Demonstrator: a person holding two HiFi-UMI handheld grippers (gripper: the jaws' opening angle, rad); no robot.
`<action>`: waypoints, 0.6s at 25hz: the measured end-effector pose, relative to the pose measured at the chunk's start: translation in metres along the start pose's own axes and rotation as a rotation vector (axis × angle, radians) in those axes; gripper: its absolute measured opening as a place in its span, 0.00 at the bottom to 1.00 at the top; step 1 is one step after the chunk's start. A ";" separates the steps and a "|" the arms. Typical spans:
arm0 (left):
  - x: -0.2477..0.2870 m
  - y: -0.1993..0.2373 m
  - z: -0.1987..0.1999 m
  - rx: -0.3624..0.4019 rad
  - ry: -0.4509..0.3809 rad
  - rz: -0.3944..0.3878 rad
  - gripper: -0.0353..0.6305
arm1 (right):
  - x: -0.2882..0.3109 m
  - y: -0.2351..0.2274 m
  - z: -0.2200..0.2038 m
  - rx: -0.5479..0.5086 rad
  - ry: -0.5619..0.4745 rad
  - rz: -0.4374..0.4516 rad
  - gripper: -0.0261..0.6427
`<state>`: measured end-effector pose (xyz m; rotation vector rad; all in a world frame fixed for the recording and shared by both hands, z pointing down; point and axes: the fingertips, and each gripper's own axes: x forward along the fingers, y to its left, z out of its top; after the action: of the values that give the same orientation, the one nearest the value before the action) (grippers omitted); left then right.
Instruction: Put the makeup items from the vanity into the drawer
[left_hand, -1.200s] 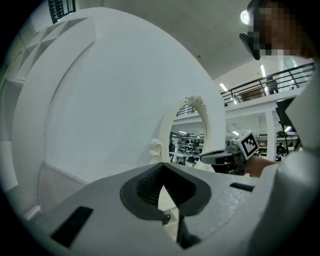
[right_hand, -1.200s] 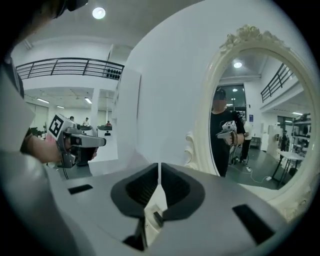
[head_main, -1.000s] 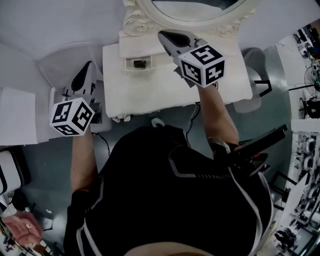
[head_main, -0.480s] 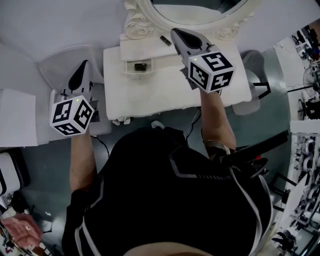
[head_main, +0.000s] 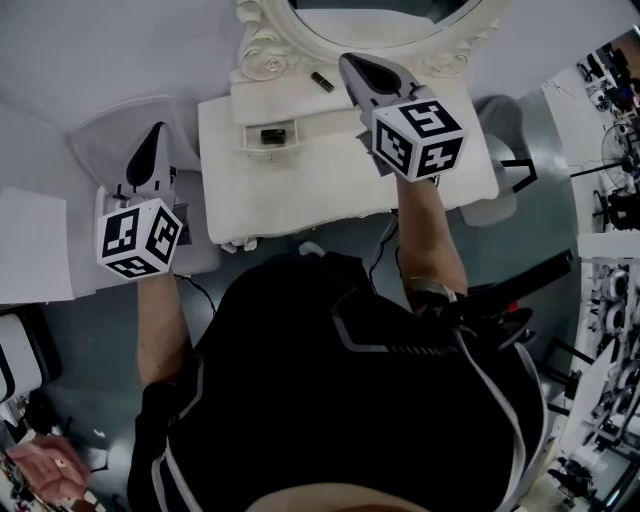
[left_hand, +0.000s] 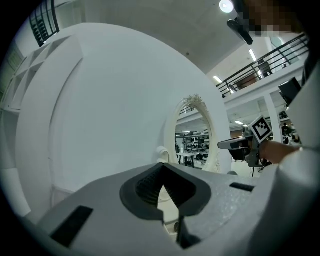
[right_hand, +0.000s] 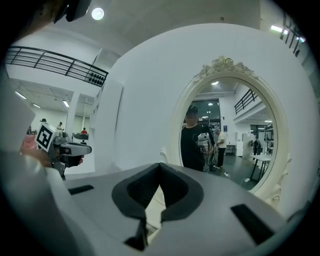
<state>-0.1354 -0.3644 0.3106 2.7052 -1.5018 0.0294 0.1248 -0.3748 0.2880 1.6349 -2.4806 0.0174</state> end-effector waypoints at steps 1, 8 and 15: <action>0.000 0.000 0.000 -0.008 0.000 -0.002 0.06 | 0.000 0.000 0.001 0.002 -0.003 0.003 0.05; -0.001 -0.002 0.000 -0.068 0.007 -0.037 0.06 | -0.001 0.007 0.008 -0.025 -0.014 0.015 0.05; -0.001 0.000 -0.005 -0.077 0.020 -0.021 0.06 | -0.001 0.010 0.008 -0.024 -0.017 0.021 0.05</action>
<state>-0.1359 -0.3631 0.3160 2.6522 -1.4379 -0.0015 0.1153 -0.3709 0.2808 1.6063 -2.5009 -0.0233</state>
